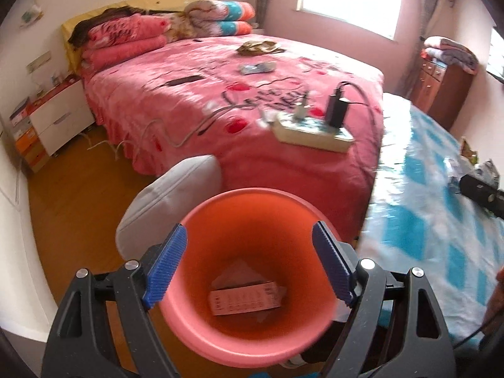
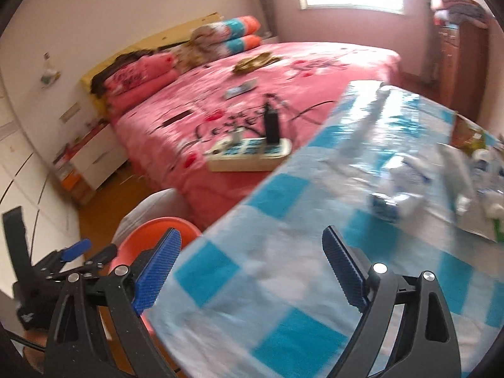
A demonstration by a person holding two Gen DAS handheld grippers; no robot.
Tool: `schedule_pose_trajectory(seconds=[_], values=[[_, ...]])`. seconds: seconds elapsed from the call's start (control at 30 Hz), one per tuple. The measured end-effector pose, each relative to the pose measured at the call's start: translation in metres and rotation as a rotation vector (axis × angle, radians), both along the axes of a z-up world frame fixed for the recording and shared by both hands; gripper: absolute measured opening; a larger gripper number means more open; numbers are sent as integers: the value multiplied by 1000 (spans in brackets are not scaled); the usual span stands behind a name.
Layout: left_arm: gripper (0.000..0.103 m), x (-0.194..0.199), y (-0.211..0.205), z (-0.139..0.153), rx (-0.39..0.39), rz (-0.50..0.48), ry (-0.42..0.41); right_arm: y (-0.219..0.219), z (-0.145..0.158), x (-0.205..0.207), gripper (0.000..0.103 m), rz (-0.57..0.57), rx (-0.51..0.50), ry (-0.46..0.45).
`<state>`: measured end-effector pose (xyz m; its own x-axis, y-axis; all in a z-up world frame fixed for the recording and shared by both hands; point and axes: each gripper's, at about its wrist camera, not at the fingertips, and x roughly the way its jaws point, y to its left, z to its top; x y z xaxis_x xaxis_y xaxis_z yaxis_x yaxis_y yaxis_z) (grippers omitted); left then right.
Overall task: Collect trash
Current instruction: 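Bring both empty tools back over the table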
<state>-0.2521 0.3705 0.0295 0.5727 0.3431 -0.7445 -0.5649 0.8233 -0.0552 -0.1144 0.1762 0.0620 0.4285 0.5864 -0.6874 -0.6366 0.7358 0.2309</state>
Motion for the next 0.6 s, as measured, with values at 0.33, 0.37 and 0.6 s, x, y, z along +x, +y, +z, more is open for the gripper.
schedule_pose_trajectory(seconds=[0.33, 0.37, 0.6], values=[[84, 29, -56, 28, 2, -131, -21, -81, 5, 4, 90, -155, 11, -87], [84, 33, -64, 31, 9, -147, -23, -88, 5, 5, 90, -168, 12, -91], [88, 51, -104, 43, 39, -236, -34, -128, 4, 13, 90, -251, 17, -118]])
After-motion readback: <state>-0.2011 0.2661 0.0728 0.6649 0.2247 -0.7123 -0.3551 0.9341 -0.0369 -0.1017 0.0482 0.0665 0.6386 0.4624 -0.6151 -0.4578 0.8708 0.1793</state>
